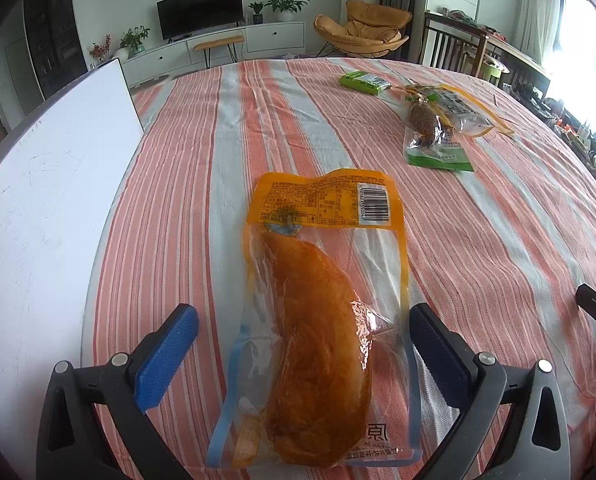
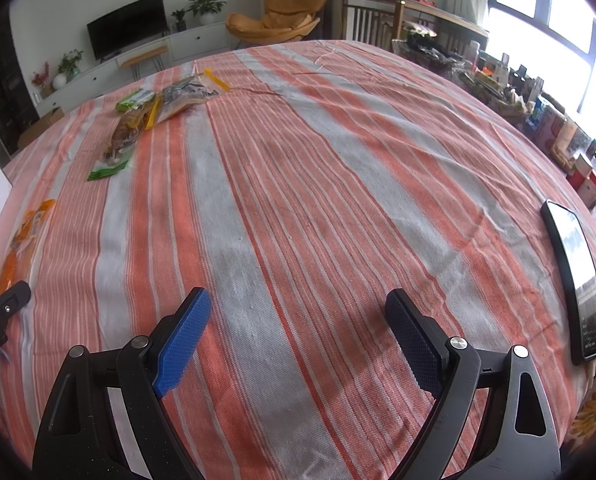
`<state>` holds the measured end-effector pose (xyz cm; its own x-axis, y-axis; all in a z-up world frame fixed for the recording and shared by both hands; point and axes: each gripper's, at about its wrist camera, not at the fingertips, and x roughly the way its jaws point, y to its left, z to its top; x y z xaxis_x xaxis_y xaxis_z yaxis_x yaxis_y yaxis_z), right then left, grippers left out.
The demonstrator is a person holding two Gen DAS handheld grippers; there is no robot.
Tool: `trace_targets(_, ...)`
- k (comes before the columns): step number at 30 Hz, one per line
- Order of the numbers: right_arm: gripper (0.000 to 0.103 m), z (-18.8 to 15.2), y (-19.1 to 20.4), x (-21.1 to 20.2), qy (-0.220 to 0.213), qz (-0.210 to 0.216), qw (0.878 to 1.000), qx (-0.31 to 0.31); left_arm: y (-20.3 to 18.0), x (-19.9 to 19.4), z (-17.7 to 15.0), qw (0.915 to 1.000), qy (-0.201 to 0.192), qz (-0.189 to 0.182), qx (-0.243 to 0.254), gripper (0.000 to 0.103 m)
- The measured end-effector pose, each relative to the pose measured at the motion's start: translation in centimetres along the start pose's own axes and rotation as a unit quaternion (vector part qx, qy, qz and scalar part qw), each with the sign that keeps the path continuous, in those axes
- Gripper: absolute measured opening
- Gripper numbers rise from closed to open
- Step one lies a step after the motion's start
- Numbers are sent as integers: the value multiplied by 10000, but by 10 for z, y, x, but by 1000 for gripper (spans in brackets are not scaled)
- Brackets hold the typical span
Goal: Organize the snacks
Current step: 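Drag the orange sausage pouch out of the pile with the left gripper, then pull the green-wrapped brown snack aside with the right gripper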
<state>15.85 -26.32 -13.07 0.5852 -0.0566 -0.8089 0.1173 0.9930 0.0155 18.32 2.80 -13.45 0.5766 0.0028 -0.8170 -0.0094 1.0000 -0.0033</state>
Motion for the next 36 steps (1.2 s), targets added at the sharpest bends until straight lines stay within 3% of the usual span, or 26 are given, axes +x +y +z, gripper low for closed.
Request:
trace_targets(7,91,7,0,1,183,131,9997,77,0,0,0,10000,-1,3,1,103)
trace_targets(10,91,35,6,1,252,1280,9896,603,0,0,0,10000,-1,3,1,103)
trace_targets(14,90,100,72,35,655,1873,9801,19,0,0,-1,10000,-1,3,1,103)
trace_targets(18,87,141,148,81,909,1696,9778,-828,0,0,-1,10000,-2,1,-4,103)
trace_targets(21,89,157,183,110,993,1290,9802,-1125,0,2,3,10000,0,3,-9,103)
trace_targets(23,88,159,195,119,786,954,9847,-1229,0,2,3,10000,-1,5,-7,103)
trace_targets(24,81,157,199,120,677,814,9856,-1315,0,2,3,10000,-1,4,-7,103)
trace_targets(26,61,154,200,115,469,821,9864,-1341,0,2,3,10000,-2,7,-8,103)
trace_targets(30,61,134,188,101,459,999,9821,-1529,1,2,4,10000,-2,7,-7,103)
trace_targets(36,61,78,135,59,519,1151,9771,-1714,0,2,3,10000,-2,9,-6,103)
